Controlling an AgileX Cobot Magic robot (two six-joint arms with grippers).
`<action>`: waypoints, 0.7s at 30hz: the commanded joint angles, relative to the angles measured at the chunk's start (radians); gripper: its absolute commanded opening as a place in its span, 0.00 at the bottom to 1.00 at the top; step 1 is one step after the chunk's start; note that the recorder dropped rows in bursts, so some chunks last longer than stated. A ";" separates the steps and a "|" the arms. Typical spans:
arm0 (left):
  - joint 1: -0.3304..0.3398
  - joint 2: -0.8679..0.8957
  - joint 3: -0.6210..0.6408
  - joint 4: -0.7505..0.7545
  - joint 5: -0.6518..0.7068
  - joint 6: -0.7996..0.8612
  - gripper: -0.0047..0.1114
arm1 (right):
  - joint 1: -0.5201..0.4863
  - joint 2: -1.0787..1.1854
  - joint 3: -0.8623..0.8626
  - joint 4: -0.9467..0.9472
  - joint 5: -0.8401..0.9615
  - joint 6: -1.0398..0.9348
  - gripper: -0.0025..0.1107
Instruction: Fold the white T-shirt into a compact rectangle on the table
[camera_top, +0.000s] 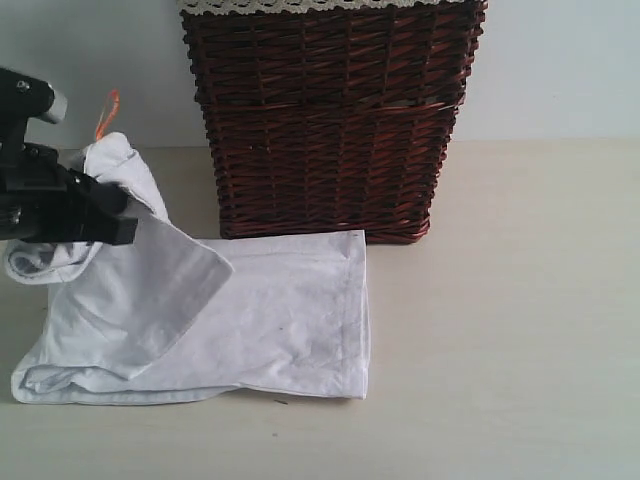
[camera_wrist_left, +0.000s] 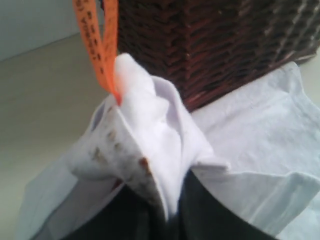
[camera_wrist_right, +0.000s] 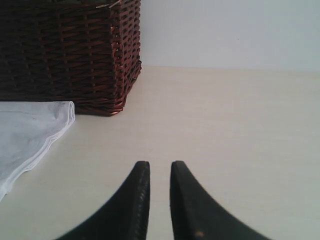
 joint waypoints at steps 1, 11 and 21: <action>0.013 0.044 -0.084 -0.013 -0.052 -0.050 0.04 | -0.003 -0.006 0.005 -0.001 -0.011 -0.006 0.16; 0.012 0.156 -0.177 -0.013 -0.101 -0.048 0.04 | -0.003 -0.006 0.005 -0.001 -0.011 -0.006 0.16; 0.010 0.236 -0.177 -0.013 -0.032 -0.053 0.04 | -0.003 -0.006 0.005 -0.001 -0.011 -0.006 0.16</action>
